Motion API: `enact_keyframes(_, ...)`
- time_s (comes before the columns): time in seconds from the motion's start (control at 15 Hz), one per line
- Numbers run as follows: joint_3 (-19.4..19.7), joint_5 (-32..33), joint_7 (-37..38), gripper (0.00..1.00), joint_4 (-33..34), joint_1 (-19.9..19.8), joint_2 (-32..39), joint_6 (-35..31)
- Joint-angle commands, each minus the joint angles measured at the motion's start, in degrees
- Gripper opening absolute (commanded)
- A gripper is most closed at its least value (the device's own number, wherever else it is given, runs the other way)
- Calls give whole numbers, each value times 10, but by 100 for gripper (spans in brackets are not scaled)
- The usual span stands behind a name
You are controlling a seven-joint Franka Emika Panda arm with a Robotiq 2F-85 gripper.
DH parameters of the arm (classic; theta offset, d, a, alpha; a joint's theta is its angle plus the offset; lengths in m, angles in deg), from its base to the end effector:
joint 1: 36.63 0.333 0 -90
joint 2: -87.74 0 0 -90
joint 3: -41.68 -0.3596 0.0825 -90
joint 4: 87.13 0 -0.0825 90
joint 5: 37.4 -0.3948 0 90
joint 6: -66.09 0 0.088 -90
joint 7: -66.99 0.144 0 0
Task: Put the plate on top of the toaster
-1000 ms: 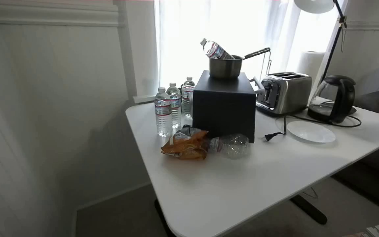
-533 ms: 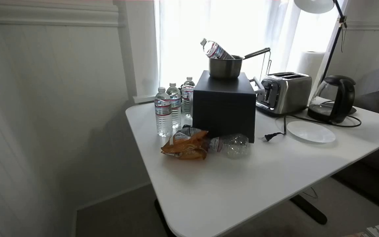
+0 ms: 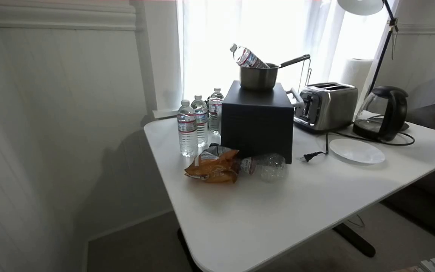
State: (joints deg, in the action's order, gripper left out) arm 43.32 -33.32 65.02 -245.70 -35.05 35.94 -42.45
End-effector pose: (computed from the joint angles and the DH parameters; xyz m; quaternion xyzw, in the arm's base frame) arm 0.2628 -0.0076 0.4441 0.9991 0.0327 0.0152 0.0229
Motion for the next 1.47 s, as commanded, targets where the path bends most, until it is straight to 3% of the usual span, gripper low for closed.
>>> enact_keyframes(0.0, 85, -31, -97, 100, -5, 5, 54, -112)
enact_keyframes(0.2, 175, -76, -204, 100, -5, 20, 130, -226)
enact_keyframes(0.33, 239, -131, -293, 100, -5, 43, 178, -260)
enact_keyframes(0.53, 320, -210, -431, 100, -5, 83, 246, -242)
enact_keyframes(0.73, 401, -282, -559, 100, -6, 146, 302, -220)
enact_keyframes(0.8, 323, -262, -509, 100, -4, 76, 283, -223)
enact_keyframes(0.93, 345, -288, -555, 100, -4, 94, 313, -220)
enact_keyframes(1.2, 345, -291, -562, 100, -1, 98, 322, -219)
enact_keyframes(1.4, 339, -368, -605, 100, -1, 93, 341, -219)
